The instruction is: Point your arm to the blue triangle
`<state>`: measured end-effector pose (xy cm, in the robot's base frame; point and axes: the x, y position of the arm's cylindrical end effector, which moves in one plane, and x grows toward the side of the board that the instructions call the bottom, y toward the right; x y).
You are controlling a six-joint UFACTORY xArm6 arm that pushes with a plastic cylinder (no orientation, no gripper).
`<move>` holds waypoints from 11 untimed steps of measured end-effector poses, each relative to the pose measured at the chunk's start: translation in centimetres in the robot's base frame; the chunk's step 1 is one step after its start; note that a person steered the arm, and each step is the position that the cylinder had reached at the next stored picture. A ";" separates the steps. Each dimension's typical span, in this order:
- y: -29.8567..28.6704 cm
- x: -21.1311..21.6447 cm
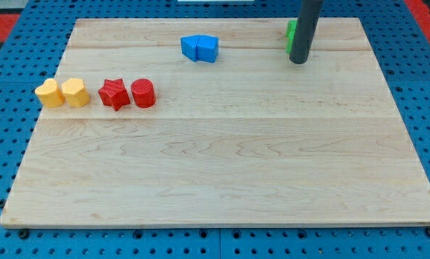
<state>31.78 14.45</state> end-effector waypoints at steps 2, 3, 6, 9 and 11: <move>-1.4 1.2; -1.4 1.2; -17.8 1.4; -27.0 -3.3; -24.2 -5.1</move>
